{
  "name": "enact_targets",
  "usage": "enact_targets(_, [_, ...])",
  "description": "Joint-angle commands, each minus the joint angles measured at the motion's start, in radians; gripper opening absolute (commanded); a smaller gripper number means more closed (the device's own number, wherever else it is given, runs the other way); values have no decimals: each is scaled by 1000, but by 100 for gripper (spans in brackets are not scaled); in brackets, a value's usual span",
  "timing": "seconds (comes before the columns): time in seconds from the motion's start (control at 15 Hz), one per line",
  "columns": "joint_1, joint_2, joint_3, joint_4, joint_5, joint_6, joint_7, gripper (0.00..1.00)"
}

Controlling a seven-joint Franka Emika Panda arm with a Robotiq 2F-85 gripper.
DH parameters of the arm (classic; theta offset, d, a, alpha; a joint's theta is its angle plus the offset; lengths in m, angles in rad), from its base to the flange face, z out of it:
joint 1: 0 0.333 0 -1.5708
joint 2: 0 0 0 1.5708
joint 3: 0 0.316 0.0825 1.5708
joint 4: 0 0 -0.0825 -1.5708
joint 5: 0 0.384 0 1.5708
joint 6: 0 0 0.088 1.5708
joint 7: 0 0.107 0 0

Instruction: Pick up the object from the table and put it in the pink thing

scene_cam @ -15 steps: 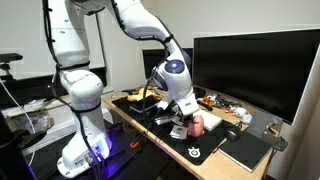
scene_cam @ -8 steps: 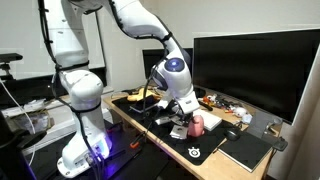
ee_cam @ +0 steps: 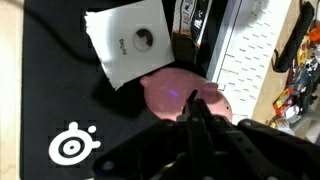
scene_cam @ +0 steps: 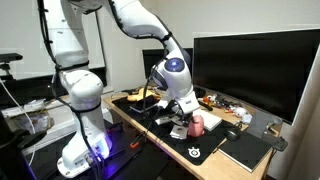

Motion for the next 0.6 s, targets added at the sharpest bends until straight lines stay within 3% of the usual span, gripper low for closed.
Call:
enact_targets(0.0, [-6,-31,-6,-20,0,-27,0,1])
enact_targets(0.53, [-8,-23,-10,-12,16,-46,-2,1])
